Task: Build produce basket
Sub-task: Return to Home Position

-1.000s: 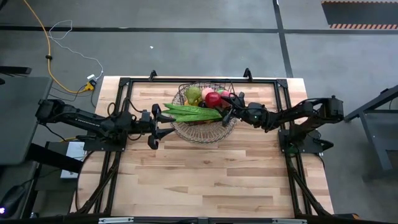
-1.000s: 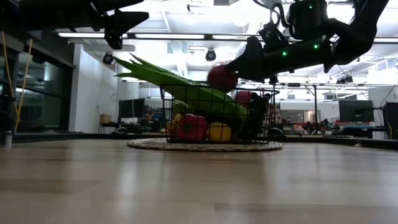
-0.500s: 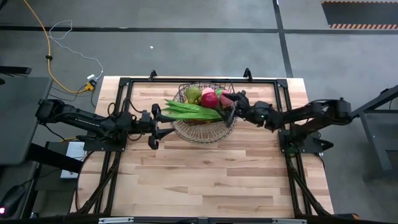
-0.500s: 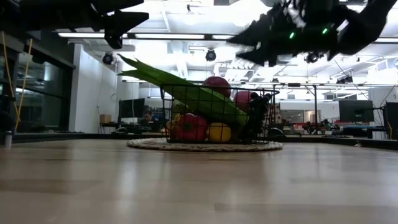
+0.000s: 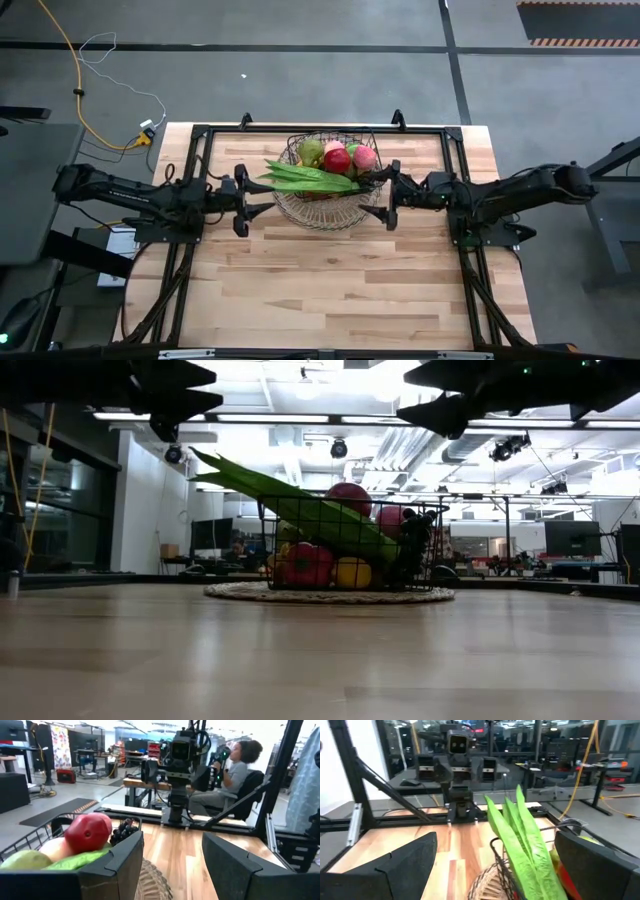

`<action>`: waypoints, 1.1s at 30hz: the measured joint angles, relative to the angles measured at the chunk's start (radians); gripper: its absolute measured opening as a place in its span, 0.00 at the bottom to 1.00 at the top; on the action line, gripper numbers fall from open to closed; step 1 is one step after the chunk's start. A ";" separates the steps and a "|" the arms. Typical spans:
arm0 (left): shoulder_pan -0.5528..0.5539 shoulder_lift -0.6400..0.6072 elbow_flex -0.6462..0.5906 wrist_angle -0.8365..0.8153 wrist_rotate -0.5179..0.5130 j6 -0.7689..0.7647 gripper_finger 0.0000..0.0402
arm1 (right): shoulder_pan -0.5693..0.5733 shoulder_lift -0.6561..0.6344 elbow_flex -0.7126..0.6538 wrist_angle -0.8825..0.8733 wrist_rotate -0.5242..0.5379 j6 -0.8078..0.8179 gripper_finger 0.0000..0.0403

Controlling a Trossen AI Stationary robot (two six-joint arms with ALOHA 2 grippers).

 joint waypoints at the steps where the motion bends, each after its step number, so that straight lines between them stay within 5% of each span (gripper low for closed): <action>1: 0.000 -0.010 0.000 -0.017 0.000 0.000 0.48 | 0.003 0.000 0.000 -0.001 0.013 0.000 0.98; 12: 0.000 -0.021 0.000 -0.057 0.013 0.034 0.48 | 0.003 0.026 -0.001 -0.010 0.026 0.003 0.98; 18: 0.000 -0.046 0.000 -0.092 -0.121 0.029 0.48 | 0.000 0.027 -0.001 -0.022 0.026 0.048 0.91; 23: -0.001 -0.147 -0.001 -0.249 -0.113 0.060 0.41 | 0.000 0.027 -0.001 -0.036 0.027 0.046 0.69; 31: 0.000 -0.320 -0.085 -0.331 -0.137 0.113 0.03 | 0.000 0.027 -0.001 -0.032 0.027 0.018 0.07; 33: 0.001 -0.373 -0.118 -0.322 -0.117 0.121 0.03 | 0.000 0.027 -0.001 -0.032 0.027 0.003 0.04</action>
